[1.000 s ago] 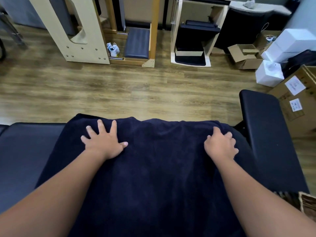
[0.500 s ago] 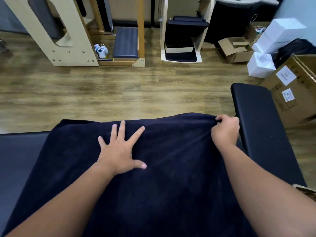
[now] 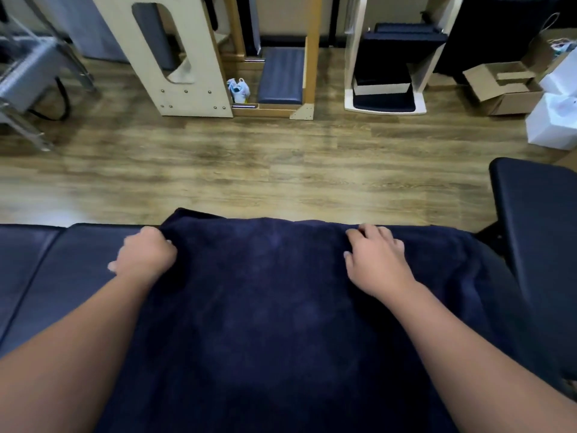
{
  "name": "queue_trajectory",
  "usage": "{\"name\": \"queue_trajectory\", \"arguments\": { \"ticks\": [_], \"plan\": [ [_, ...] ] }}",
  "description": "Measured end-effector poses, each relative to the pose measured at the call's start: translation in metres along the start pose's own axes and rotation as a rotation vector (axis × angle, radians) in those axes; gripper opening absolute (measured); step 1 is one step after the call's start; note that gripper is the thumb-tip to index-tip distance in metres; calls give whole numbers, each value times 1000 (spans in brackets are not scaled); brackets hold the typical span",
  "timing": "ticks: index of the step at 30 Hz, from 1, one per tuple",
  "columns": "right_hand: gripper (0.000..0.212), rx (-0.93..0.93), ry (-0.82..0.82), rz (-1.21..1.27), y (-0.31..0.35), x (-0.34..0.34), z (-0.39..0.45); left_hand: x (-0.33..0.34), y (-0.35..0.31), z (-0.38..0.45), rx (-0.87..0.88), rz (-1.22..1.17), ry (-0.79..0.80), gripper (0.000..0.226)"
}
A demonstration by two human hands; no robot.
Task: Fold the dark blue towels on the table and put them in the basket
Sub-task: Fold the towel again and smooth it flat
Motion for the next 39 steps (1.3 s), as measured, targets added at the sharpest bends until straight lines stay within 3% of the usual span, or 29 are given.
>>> {"name": "queue_trajectory", "arguments": {
  "ticks": [3,7,8,12,14,17,20,22,25,27,30,34,39],
  "plan": [
    [43,-80,62,12,51,3,7,-8,7,13,126,-213,41,24],
    [48,-54,94,2,89,0,21,-37,15,20,227,-740,-169,8],
    [50,-38,109,4,93,1,23,-41,17,21,246,-835,-109,8],
    [59,-62,68,-50,115,2,18,-29,25,13,115,-1068,445,27],
    [59,-154,5,-75,132,3,9,-21,28,13,141,-980,480,40],
    [57,-256,40,-110,154,14,-5,-13,26,16,273,-735,330,26],
    [64,-221,87,-114,162,26,-9,-10,18,12,344,-613,289,9],
    [64,-208,83,-88,161,26,-8,-3,9,4,393,-598,324,16],
    [65,-196,80,-59,162,26,-6,3,2,0,440,-496,216,21],
    [78,-143,78,-22,160,27,-7,0,4,4,394,-473,94,17],
    [110,43,95,57,149,28,-6,-17,20,19,192,-552,-99,21],
    [121,98,157,109,143,29,-2,-48,49,66,-71,-701,-257,16],
    [109,91,204,96,146,29,1,-40,45,76,191,-353,-42,22]
  ]
}}
Point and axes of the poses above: each hand's wrist, its own z-axis towards the middle knuckle, its own x-axis out of the palm, y = z × x, the point moved 3 cm from there along z, towards the middle knuckle
